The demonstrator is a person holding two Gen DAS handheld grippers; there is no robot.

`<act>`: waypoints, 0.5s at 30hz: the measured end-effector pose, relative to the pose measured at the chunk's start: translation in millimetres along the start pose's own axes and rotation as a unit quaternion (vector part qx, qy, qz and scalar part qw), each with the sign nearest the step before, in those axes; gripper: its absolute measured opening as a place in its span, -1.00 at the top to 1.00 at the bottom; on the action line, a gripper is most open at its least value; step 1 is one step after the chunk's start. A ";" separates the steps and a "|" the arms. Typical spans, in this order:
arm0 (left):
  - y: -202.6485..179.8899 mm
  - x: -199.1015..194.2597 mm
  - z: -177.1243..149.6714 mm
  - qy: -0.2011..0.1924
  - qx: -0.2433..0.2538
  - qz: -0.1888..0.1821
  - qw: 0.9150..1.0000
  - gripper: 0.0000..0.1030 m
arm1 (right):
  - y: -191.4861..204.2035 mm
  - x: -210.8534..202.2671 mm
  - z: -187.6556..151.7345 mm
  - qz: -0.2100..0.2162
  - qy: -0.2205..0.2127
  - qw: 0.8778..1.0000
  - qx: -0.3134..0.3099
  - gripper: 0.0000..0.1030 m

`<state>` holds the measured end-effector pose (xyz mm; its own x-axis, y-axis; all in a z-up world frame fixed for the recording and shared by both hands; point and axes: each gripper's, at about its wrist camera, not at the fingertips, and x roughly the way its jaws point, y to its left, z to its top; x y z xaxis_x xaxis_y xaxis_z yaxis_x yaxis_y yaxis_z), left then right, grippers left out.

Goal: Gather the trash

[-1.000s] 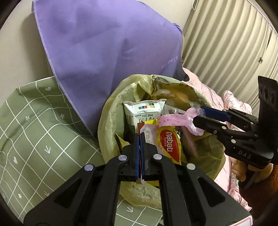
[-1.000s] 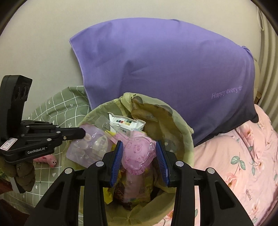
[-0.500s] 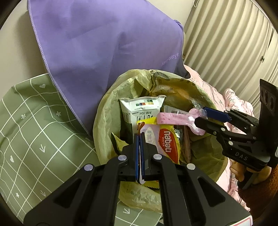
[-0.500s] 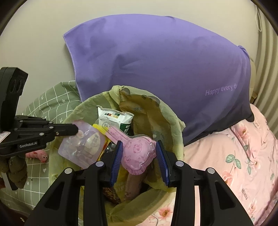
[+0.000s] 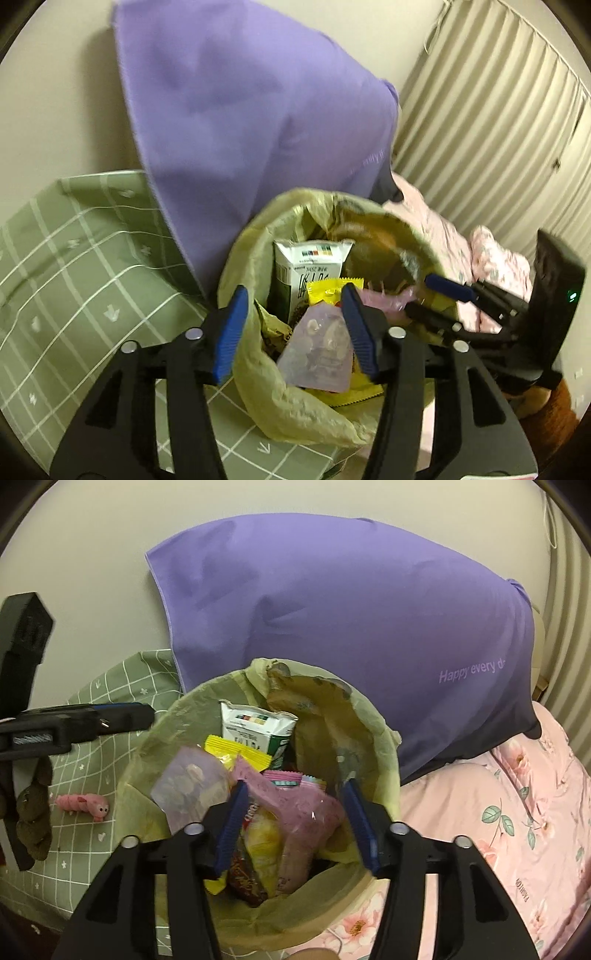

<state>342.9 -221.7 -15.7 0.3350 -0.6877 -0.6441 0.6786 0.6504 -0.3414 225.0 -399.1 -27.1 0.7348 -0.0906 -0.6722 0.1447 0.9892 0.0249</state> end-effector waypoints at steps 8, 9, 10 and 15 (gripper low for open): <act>-3.4 -93.3 -52.6 -0.060 -0.033 0.077 0.995 -0.70 | 25.5 -48.6 -11.8 0.041 -0.044 0.998 0.014 -0.19; -3.4 -106.5 -63.6 -0.071 -0.040 0.088 0.993 -0.76 | 32.9 -58.4 -15.8 0.051 -0.049 0.997 0.011 -0.19; -5.1 -121.2 -77.2 -0.086 -0.044 0.108 0.990 -0.76 | 37.7 -64.6 -18.1 0.056 -0.052 0.997 0.008 -0.19; -16.3 -185.2 -143.0 -0.128 -0.061 0.229 0.963 -0.76 | 85.4 -113.0 -41.7 0.113 -0.067 0.991 -0.028 -0.19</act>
<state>176.4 -58.8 11.2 0.7410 -0.3671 -0.5623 0.3456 0.9264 -0.1494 126.6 -299.6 20.2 0.8260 0.1238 -0.5499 -0.0678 0.9903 0.1212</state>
